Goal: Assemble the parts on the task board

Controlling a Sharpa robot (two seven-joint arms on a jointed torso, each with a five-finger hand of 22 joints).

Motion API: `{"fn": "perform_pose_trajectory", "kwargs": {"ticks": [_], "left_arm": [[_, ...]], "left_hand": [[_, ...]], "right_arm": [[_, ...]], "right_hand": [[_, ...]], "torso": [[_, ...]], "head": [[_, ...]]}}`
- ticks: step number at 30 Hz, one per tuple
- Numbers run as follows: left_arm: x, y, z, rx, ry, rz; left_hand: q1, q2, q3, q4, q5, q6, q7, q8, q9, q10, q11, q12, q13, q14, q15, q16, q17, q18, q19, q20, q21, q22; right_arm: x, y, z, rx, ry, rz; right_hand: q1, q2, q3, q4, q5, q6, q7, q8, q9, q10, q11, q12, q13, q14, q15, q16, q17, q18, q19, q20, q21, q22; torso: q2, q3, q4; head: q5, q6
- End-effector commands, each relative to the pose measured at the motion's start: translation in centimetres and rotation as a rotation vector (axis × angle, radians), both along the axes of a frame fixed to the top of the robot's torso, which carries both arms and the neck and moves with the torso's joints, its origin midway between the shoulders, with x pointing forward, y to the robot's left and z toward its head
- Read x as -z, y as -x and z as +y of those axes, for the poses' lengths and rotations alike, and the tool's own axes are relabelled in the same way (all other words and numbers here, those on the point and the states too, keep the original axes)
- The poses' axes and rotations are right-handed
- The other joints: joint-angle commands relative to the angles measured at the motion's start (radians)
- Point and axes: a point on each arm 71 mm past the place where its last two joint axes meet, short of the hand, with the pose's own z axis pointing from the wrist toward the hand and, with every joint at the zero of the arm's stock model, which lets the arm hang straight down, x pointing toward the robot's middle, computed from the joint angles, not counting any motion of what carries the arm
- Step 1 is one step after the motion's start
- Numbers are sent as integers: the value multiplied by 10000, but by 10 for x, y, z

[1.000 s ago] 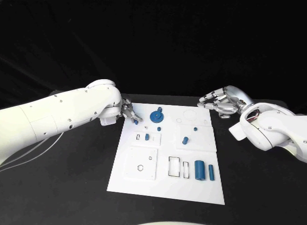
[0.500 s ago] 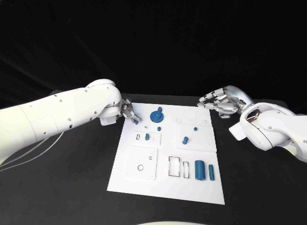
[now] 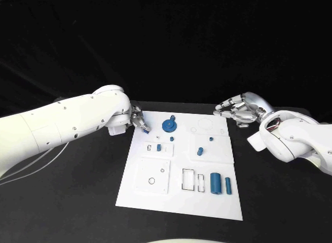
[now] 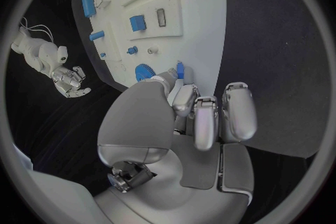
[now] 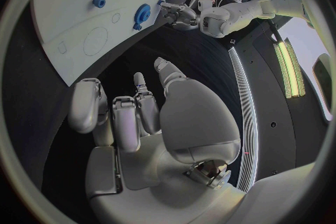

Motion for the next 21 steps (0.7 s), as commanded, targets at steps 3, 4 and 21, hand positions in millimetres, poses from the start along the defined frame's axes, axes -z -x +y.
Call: {"fn": "perform_pose_trajectory", "kwargs": {"ticks": [3, 4, 21], "left_arm": [[1, 2, 0, -245, 677, 186], [1, 2, 0, -283, 757, 201], [-2, 37, 15, -617, 2183, -15]], "left_hand": [[-52, -173, 1282, -625, 35, -66, -11, 294, 134, 1, 29, -43, -36, 900, 37, -62, 2053, -54, -21, 1, -72, 1], [-87, -200, 1391, -646, 37, -72, -15, 325, 146, 2, 34, -47, -47, 900, 36, -63, 2052, -54, -22, 5, -73, 1], [-440, -538, 2240, -889, 29, -95, -52, 657, 275, 124, -3, 43, -1, 905, 13, -52, 2068, -70, 34, 5, -38, 96]], "right_arm": [[1, 0, 1, -94, 37, 48], [1, 0, 1, -94, 39, 52], [2, 0, -4, 4, 84, 118]], "right_hand": [[-35, 77, -67, -4, 43, -71, 14, 42, -14, -27, -33, -1, 718, 719, -70, -53, 1309, 125, -36, 5, -22, 8], [-35, 77, -67, -4, 43, -71, 14, 42, -14, -27, -33, -1, 718, 719, -70, -53, 1309, 125, -36, 5, -22, 8], [-32, 78, -68, -5, 45, -70, 13, 44, -14, -24, -34, 1, 720, 719, -70, -54, 1308, 125, -36, 5, -22, 8]], "torso": [[-1, 2, 5], [-1, 1, 5], [-1, -4, 21]], "head": [[7, 8], [7, 8], [57, 23]]}}
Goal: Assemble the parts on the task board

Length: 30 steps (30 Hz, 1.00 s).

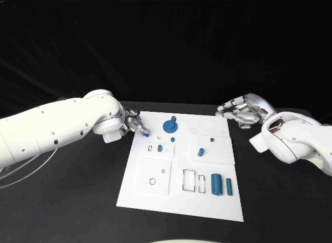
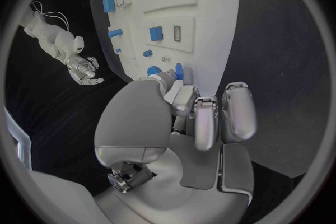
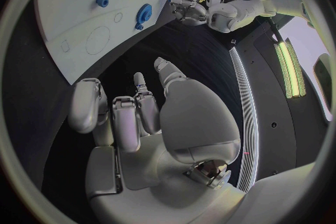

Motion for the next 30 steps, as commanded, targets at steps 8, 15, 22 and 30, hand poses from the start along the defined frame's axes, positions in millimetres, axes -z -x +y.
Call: {"fn": "perform_pose_trajectory", "kwargs": {"ticks": [8, 15, 22, 30], "left_arm": [[0, 23, -2, 171, 650, -952], [8, 34, -5, 625, 409, -1197], [14, 38, -9, 967, 95, -1256], [19, 40, -13, 1197, -412, -1269]], "left_hand": [[-154, -282, 1632, -1313, 17, 37, -119, 206, 68, 162, -50, 119, 73, 908, -7, -48, 2075, -94, 104, -12, 54, 137], [-195, -365, 1766, -1345, 16, 51, -131, 260, 82, 186, -61, 141, 96, 909, -13, -48, 2076, -99, 118, -17, 66, 164], [-215, -412, 1828, -1361, 15, 63, -137, 290, 89, 198, -66, 149, 103, 909, -15, -48, 2075, -102, 123, -19, 70, 175], [-285, -570, 2272, -1428, 21, 84, -160, 455, 142, 245, -90, 191, 152, 909, -37, -50, 2074, -109, 148, -39, 95, 225]], "right_arm": [[4, 1, 0, -72, 45, 124], [6, 2, 0, -73, 45, 168], [6, 2, -1, -75, 44, 180], [7, 3, -1, -73, 43, 184]], "right_hand": [[-22, 81, -71, -9, 52, -70, 11, 54, -15, -11, -36, 13, 733, 718, -72, -59, 1295, 125, -33, 3, -24, 9], [-22, 81, -71, -9, 52, -70, 11, 54, -15, -11, -36, 13, 733, 718, -72, -59, 1295, 125, -33, 3, -24, 9], [-22, 81, -71, -9, 52, -70, 11, 54, -15, -11, -36, 13, 733, 718, -72, -59, 1295, 125, -33, 3, -24, 9], [-22, 81, -71, -9, 52, -70, 11, 54, -15, -11, -36, 13, 733, 718, -72, -59, 1295, 125, -33, 3, -24, 9]], "torso": [[13, 4, 15], [9, 2, -1], [16, 1, 1], [19, 3, -5]], "head": [[60, -76], [74, -103], [55, -120], [73, -114]]}}
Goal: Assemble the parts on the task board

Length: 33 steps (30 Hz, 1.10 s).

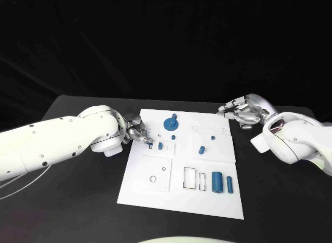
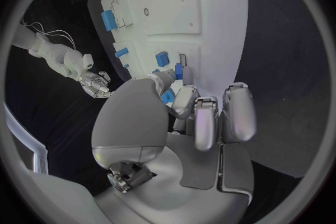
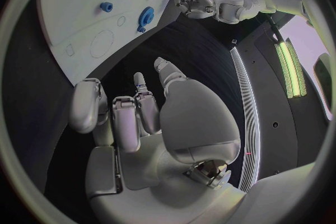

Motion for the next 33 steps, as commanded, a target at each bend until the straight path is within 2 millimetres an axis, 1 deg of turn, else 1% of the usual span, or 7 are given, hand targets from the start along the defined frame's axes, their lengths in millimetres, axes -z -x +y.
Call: {"fn": "perform_pose_trajectory", "kwargs": {"ticks": [1, 2, 4, 9, 17, 29, 33], "left_arm": [[0, 0, -2, 281, -484, -242], [0, 0, -2, 283, -526, -231], [1, 0, -2, 301, -610, -192], [2, 1, -3, 409, -770, -91], [3, 2, -6, 652, -974, 84], [4, 3, -10, 842, -1083, 231], [4, 3, -10, 870, -1111, 266]], "left_hand": [[15, -108, 1381, -1281, 65, 78, -156, 67, 65, 69, 13, 73, 21, 909, -37, -50, 2067, -107, 49, -14, 48, 15], [-13, -147, 1475, -1292, 62, 74, -157, 103, 77, 80, 11, 82, 30, 910, -40, -48, 2071, -109, 52, -17, 52, 22], [-13, -147, 1475, -1292, 62, 74, -157, 103, 77, 80, 11, 82, 30, 910, -40, -48, 2071, -109, 52, -17, 52, 22], [-30, -176, 1524, -1301, 61, 71, -158, 124, 83, 87, 9, 86, 33, 910, -41, -48, 2071, -113, 62, -19, 60, 40], [-67, -265, 1623, -1331, 58, 82, -169, 182, 102, 125, 2, 134, 91, 910, -43, -48, 2071, -120, 79, -19, 75, 76], [-79, -287, 1648, -1336, 58, 87, -172, 199, 107, 130, -1, 138, 95, 910, -43, -50, 2069, -120, 77, -19, 74, 74], [-79, -287, 1648, -1336, 58, 87, -172, 199, 107, 130, -1, 138, 95, 910, -43, -50, 2069, -120, 77, -19, 74, 74]], "right_arm": [[0, 1, 0, -79, 29, 42], [0, 1, 0, -80, 28, 41], [0, 1, 0, -78, 27, 35], [0, 1, 0, -81, 21, 19], [0, 1, 0, -88, 14, 3], [0, 1, 1, -93, 7, -8], [0, 1, 0, -90, 8, -6]], "right_hand": [[-22, 81, -71, -9, 52, -70, 11, 54, -16, -11, -36, 13, 735, 718, -72, -59, 1298, 125, -33, 4, -24, 9], [-21, 83, -77, -7, 56, -69, 10, 62, -17, -13, -36, 9, 730, 718, -73, -61, 1296, 126, -33, 2, -30, 6], [-25, 80, -84, -5, 56, -70, 10, 66, -18, -12, -36, 10, 729, 718, -73, -63, 1294, 126, -31, 2, -30, 8], [-30, 76, -91, -2, 55, -72, 11, 68, -19, -17, -36, 5, 723, 718, -74, -63, 1294, 127, -32, 2, -34, 5], [-30, 76, -91, -2, 55, -72, 11, 68, -19, -17, -36, 5, 723, 718, -74, -63, 1294, 127, -32, 2, -34, 5], [-30, 76, -91, -2, 55, -72, 11, 68, -19, -17, -36, 5, 723, 718, -74, -63, 1294, 127, -32, 2, -34, 5], [-30, 76, -91, -2, 55, -72, 11, 68, -19, -17, -36, 5, 723, 718, -74, -63, 1294, 127, -32, 2, -34, 5]], "torso": [[4, 4, 3], [4, 0, 7], [6, -4, 5], [3, 0, 8], [2, -4, 8], [4, 1, 0], [1, 3, 8]], "head": [[6, -3], [1, -6], [2, -18], [4, -34], [7, -57], [21, -52], [17, -76]]}}
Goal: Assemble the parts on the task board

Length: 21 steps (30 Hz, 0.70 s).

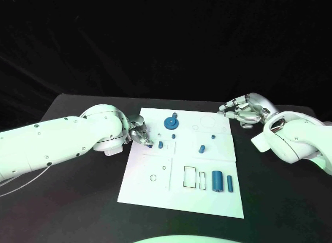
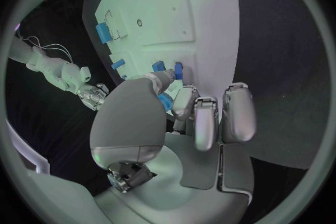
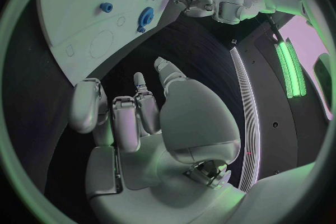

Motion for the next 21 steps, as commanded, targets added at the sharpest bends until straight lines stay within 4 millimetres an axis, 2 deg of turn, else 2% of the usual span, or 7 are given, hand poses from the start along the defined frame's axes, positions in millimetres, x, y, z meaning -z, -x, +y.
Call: {"fn": "perform_pose_trajectory", "kwargs": {"ticks": [1, 15, 21], "left_arm": [[2, 2, -2, 238, -210, 199], [2, 2, -5, 309, -256, 225], [2, 1, -7, 327, -256, 244]], "left_hand": [[124, -9, 1307, -1247, 28, 85, -168, 58, 22, 61, -2, 43, 13, 911, -43, -48, 2075, -123, 73, -7, 38, 24], [121, -11, 1314, -1247, 28, 87, -169, 62, 24, 63, -3, 44, 14, 911, -43, -47, 2076, -124, 75, -7, 39, 28], [-6, -81, 1382, -1195, 22, 125, -189, 138, 43, 104, -10, 83, 59, 912, -47, -47, 2076, -127, 78, -3, 45, 44]], "right_arm": [[0, 1, 1, -80, 16, -3], [0, 1, 1, -91, 11, -2], [0, 1, 1, -92, 10, -3]], "right_hand": [[-30, 76, -34, -2, 55, -72, 11, 68, -10, -17, -36, 5, 723, 718, -74, -63, 1297, 126, -32, 2, -34, 5], [-30, 76, -34, -2, 55, -72, 11, 68, -10, -17, -36, 5, 723, 718, -74, -63, 1297, 126, -32, 2, -34, 5], [-30, 76, -34, -2, 55, -72, 11, 68, -10, -17, -36, 5, 723, 718, -74, -63, 1297, 126, -32, 2, -34, 5]], "torso": [[1, 6, 7], [1, 2, 5], [-2, 4, 3]], "head": [[-1, -14], [-11, -24], [-15, -39]]}}
